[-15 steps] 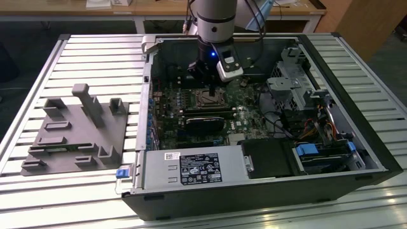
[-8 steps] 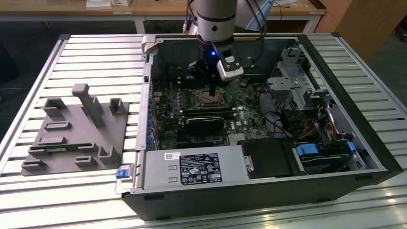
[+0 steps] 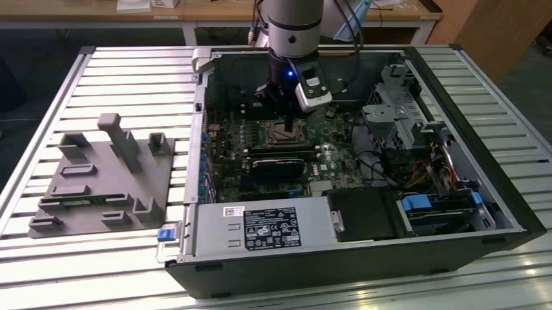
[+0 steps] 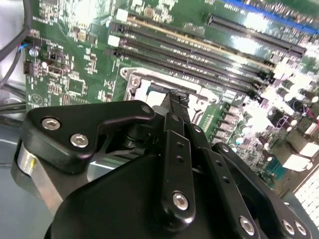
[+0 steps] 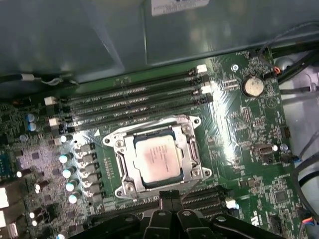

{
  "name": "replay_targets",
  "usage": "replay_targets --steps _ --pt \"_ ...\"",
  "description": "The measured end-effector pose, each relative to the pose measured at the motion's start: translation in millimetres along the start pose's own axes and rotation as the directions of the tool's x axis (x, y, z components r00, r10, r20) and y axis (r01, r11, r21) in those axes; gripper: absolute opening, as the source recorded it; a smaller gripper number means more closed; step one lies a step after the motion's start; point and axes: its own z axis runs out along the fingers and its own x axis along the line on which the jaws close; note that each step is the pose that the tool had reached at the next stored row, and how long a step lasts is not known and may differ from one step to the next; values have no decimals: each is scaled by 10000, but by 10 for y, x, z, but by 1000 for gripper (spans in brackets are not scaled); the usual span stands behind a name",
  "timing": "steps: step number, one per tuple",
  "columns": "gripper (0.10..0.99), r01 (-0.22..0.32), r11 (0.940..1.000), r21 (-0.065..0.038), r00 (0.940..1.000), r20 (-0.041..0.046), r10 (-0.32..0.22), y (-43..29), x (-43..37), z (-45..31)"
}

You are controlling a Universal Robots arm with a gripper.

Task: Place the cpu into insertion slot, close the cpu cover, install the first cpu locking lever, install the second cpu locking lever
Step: 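Install the second cpu locking lever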

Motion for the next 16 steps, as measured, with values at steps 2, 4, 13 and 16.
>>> replay_targets --steps 2,4,13,16 --pt "106 0 10000 1 10000 0 0 -36 -11 0" --pt "106 1 10000 1 10000 0 -1 -69 -20 1" --pt "106 917 9958 -43 9958 1 -917 -91 -22 20" --pt "106 993 9950 -48 9951 1 -993 -121 9 25"
